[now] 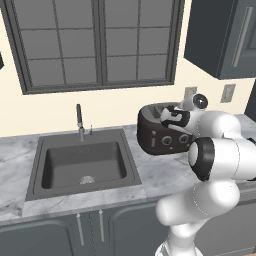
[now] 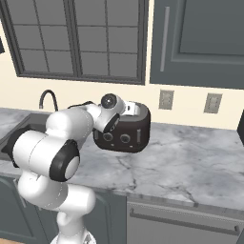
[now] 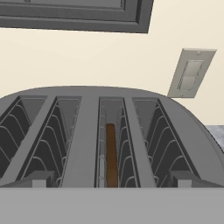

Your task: Start the toaster. Once the lever pops up, take the bread to the plate on the dining counter.

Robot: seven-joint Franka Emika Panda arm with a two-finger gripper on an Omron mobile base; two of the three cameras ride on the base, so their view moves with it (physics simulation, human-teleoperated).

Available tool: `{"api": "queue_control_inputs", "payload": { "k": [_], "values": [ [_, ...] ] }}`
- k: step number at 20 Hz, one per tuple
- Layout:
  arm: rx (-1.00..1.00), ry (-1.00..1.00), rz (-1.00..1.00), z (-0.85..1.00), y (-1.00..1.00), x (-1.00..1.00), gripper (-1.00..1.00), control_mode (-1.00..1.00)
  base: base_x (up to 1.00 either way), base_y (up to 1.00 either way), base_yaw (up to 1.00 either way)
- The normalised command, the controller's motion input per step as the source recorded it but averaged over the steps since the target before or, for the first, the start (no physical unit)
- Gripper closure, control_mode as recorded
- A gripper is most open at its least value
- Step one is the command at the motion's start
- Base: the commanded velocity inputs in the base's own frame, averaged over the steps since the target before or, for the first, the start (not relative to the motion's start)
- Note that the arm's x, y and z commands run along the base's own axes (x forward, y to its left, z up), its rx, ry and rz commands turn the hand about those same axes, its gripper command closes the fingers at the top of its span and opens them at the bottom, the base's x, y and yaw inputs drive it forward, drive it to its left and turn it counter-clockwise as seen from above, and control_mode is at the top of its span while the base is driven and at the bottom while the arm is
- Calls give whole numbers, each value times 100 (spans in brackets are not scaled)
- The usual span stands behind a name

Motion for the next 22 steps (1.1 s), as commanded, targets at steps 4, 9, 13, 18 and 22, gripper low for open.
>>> {"api": "queue_control_inputs", "payload": {
  "k": [4,9,13,18,22],
  "values": [
    [0,0,0,0,0,0,-100,-100,0,0,0],
    [0,0,0,0,0,0,-100,-100,0,0,0],
    [0,0,0,0,0,0,-100,-100,0,0,0],
    [0,0,0,0,0,0,-100,-100,0,0,0],
    [0,0,0,0,0,0,-100,-100,0,0,0]
  ]
}}
